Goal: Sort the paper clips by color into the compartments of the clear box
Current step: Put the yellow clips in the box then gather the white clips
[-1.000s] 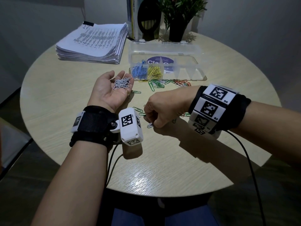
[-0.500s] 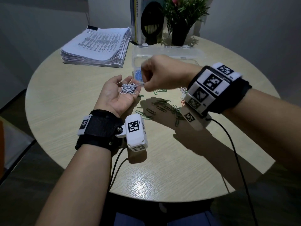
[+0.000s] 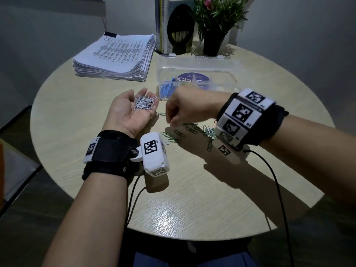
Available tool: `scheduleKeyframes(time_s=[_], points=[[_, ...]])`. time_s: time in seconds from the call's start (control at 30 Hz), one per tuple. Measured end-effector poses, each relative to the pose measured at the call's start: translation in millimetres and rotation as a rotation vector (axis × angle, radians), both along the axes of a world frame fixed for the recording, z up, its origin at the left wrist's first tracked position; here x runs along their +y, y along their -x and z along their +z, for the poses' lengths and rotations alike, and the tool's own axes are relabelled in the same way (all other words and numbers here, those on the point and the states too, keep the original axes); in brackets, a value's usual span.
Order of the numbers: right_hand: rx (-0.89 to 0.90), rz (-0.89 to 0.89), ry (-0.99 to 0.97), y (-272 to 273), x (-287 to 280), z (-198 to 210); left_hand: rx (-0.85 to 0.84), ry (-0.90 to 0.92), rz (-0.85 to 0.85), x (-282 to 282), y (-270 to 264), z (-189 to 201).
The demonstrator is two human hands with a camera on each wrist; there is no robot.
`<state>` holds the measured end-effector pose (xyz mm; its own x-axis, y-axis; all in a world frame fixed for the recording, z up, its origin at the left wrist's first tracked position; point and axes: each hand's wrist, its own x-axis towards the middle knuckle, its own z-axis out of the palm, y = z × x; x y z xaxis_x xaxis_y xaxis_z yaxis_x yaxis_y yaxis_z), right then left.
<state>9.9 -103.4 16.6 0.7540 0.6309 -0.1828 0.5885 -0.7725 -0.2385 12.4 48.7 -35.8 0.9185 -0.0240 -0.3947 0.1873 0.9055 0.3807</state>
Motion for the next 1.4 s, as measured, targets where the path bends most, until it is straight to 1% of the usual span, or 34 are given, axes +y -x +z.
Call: scheduleKeyframes(time_s=[0.07,0.13,0.33,0.47,0.53,0.67,0.73,0.8,0.97,1.07,1.1,1.17,1.2,1.27,1.33,1.4], points=[[0.022,0.081,0.030,9,7,-8,0.000,0.000,0.005,4,1,0],[0.029,0.122,0.044,13,13,-13,-0.002,-0.007,0.000,5,3,0],[0.026,0.159,0.161,19,23,-24,0.003,0.012,0.000,3,3,-2],[0.057,0.099,0.163,19,19,-22,-0.011,-0.007,0.018,8,4,-2],[0.032,0.025,0.105,13,15,-17,-0.014,0.003,0.054,10,5,-1],[0.002,-0.154,-0.076,-7,18,-13,-0.017,0.043,0.119,15,5,-1],[0.006,-0.217,-0.100,-17,25,-16,-0.011,0.040,0.126,15,5,-1],[0.011,-0.255,-0.084,-24,34,-22,-0.010,0.045,0.135,16,5,-1],[-0.004,-0.271,-0.006,-30,51,-25,-0.016,0.060,0.130,16,4,-3],[-0.048,-0.268,0.019,-30,53,-21,-0.011,0.052,0.112,16,2,-4],[-0.041,-0.265,0.011,-29,54,-21,-0.007,0.044,0.107,16,2,-4],[0.029,-0.224,0.009,-32,56,-24,-0.002,0.032,0.104,17,2,-4],[0.061,-0.200,0.039,-34,57,-25,-0.001,0.033,0.103,17,2,-4],[0.017,-0.170,0.133,-33,57,-24,0.001,0.040,0.104,16,2,-4],[-0.044,-0.190,0.176,-28,56,-23,0.004,0.032,0.106,16,2,-4],[-0.027,-0.205,0.206,-27,54,-24,0.009,0.020,0.102,16,1,-5]])
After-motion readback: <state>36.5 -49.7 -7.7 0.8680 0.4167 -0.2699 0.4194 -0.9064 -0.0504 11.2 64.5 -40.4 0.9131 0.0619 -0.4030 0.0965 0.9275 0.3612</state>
